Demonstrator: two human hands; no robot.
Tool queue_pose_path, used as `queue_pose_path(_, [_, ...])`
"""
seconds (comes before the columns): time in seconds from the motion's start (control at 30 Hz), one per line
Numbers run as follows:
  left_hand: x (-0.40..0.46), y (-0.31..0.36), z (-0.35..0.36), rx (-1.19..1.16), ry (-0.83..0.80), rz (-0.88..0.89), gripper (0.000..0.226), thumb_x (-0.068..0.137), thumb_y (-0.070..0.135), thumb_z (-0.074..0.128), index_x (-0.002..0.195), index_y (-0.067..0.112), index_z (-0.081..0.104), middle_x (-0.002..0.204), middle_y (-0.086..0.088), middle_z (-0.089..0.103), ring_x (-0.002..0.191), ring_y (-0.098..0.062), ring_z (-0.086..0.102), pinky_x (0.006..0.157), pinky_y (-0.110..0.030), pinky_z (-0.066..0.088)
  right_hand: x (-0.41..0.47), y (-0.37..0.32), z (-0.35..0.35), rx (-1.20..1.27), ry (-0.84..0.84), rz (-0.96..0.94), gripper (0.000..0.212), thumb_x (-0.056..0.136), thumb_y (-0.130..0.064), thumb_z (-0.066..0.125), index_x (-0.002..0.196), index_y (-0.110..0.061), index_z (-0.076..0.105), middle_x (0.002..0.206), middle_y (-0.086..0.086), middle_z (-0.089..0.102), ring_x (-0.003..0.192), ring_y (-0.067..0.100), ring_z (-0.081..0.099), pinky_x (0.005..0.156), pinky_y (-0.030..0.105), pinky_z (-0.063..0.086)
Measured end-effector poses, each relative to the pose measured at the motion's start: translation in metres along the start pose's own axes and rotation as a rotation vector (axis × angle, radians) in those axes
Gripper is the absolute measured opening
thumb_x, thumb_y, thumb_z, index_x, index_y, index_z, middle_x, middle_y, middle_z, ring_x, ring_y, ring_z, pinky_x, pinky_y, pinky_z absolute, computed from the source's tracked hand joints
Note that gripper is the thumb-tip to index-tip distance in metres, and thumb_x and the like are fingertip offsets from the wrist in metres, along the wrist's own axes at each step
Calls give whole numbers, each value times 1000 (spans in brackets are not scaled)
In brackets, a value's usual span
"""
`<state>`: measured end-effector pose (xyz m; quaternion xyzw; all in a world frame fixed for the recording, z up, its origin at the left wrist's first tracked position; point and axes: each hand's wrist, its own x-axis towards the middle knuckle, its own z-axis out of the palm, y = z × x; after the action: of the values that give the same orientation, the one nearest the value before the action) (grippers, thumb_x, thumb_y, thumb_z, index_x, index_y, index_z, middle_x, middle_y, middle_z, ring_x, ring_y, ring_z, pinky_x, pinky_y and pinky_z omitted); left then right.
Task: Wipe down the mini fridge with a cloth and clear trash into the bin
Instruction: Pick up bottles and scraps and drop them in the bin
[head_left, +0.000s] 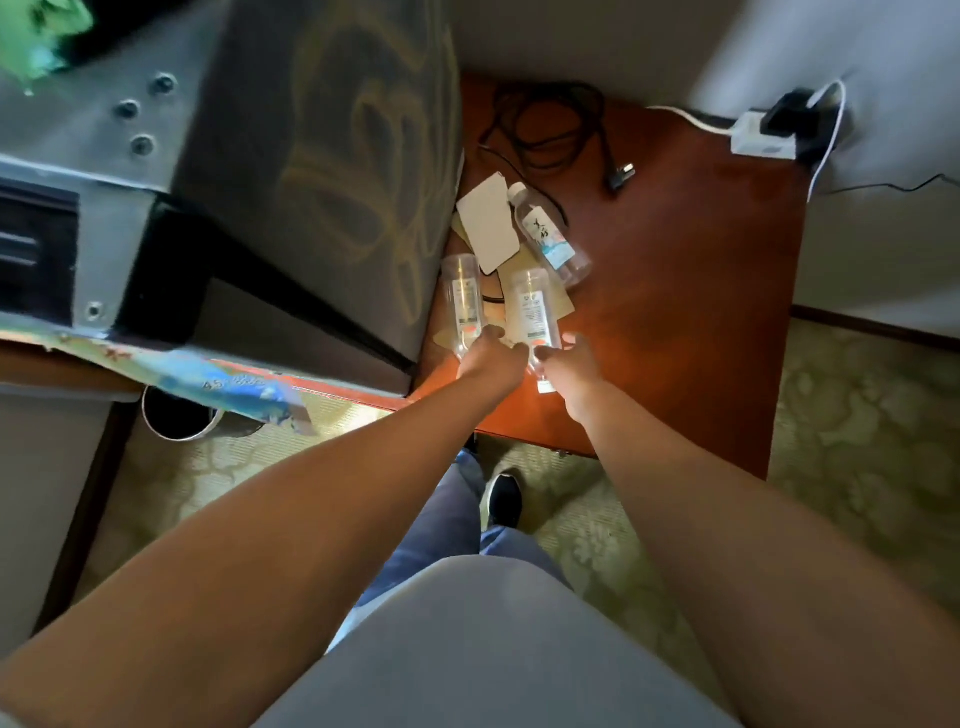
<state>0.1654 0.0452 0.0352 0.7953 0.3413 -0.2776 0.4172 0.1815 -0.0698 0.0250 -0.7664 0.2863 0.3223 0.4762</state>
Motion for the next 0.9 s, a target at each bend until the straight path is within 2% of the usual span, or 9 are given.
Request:
queue_pose_path(0.13, [16,2,15,-154,-159,-126,63,93,39,51,150,21,30,125,-15,60,96,-28,62,71,-31,48,15,4,10,7,5,39,66,94,-22,68,152,-17,38,142,8,56,108,23,63,65,25,46])
queue_pose_path(0.2, [19,3,19,-193,-209,-160,58,94,32,52,147,18,32,121,-17,59,89,-27,60,67,-32,47,19,10,11,-17,5,43,63,96,-21,65,152,-17,39,141,8,57,105,22,62,63,24,46])
queue_pose_path(0.33, [20,-1,25,-321,-263,-199,42,93,21,54,133,9,44,119,-19,62,85,-24,62,69,-31,50,17,24,13,-30,-46,79,49,98,-21,62,145,-14,49,129,4,64,96,17,62,63,23,44])
queue_pose_path(0.43, [11,-15,26,-324,-283,-210,28,88,19,57,113,5,59,102,-14,66,74,-21,64,60,-27,50,5,34,13,-48,-76,88,48,98,-20,64,143,-13,50,105,-1,64,77,4,61,58,20,43])
queue_pose_path(0.5, [3,-24,26,-322,-296,-222,16,88,19,57,96,7,63,89,-10,65,65,-19,64,60,-27,48,-3,39,10,-52,-102,85,52,95,-18,68,143,-12,49,110,2,64,80,5,62,61,20,45])
queue_pose_path(0.63, [-17,-40,22,-305,-309,-232,23,89,24,61,102,7,62,80,-10,71,65,-22,69,69,-31,58,-34,47,5,-130,-198,101,50,90,-15,73,135,-10,52,121,10,63,101,18,63,84,31,54])
queue_pose_path(0.73, [-36,-54,12,-206,-391,-256,20,90,27,64,97,8,64,82,-11,69,59,-22,69,75,-35,61,-60,54,-1,-309,-369,141,45,95,-24,70,135,-9,56,128,9,63,114,21,63,104,35,51])
queue_pose_path(0.83, [-57,-73,-3,-115,-527,-290,32,94,34,61,114,9,62,107,-13,68,78,-27,71,83,-37,60,-77,60,-7,-457,-578,201,50,98,-35,66,140,-14,49,133,5,62,119,18,62,105,34,48])
queue_pose_path(0.9, [-70,-88,-15,-102,-540,-311,36,93,37,63,116,10,61,108,-13,67,80,-27,70,73,-37,62,-84,63,-5,-503,-650,211,47,95,-38,70,133,-18,51,125,4,67,112,16,66,101,33,52])
